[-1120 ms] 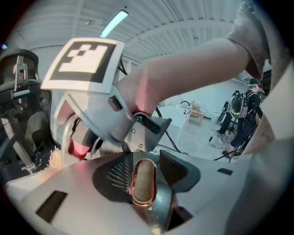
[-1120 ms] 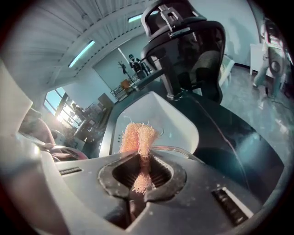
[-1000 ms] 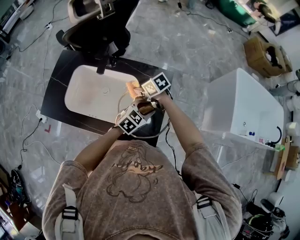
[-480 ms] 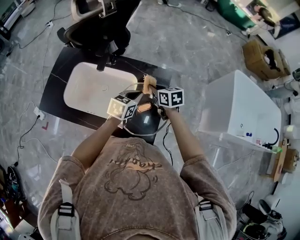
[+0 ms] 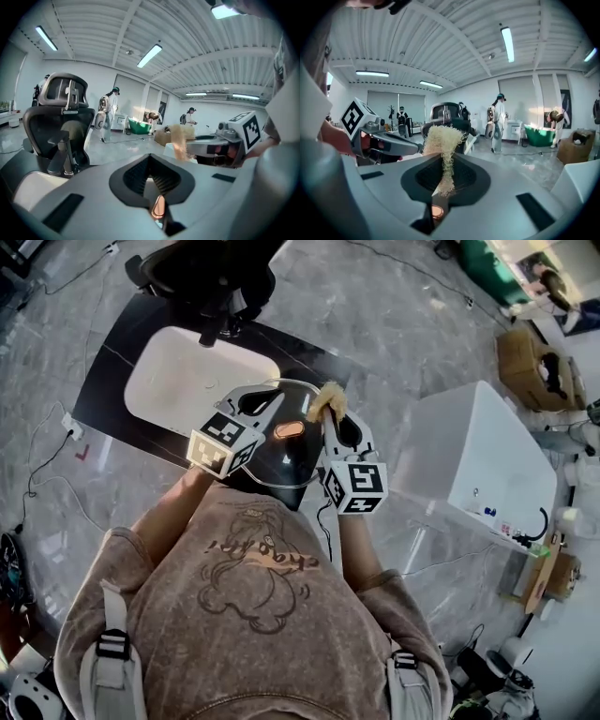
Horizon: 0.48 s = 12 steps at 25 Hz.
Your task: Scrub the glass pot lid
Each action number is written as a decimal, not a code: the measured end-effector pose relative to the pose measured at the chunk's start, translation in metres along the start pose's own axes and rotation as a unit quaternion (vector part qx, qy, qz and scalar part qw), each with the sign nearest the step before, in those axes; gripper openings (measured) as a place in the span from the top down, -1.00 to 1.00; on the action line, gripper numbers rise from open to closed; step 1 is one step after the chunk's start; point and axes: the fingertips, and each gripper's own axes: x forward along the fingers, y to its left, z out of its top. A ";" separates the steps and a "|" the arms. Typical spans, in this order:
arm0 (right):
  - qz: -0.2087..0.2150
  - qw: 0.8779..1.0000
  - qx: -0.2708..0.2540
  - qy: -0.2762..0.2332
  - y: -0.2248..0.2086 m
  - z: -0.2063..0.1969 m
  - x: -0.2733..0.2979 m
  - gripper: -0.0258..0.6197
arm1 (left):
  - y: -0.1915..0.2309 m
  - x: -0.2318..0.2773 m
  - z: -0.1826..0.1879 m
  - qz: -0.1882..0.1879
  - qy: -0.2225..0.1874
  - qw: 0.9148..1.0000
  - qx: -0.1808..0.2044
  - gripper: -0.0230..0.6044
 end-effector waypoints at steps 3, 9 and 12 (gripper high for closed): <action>-0.022 0.999 -0.022 -0.038 0.008 0.018 -0.024 0.79 | -0.004 -0.017 0.018 0.010 -0.042 0.999 0.019 0.87; -0.053 0.994 -0.027 -0.092 0.017 0.031 -0.056 0.79 | -0.012 -0.043 0.042 0.024 -0.117 0.993 0.025 0.87; -0.059 0.994 -0.020 -0.094 0.015 0.025 -0.062 0.79 | -0.014 -0.047 0.042 0.029 -0.130 0.991 0.022 0.87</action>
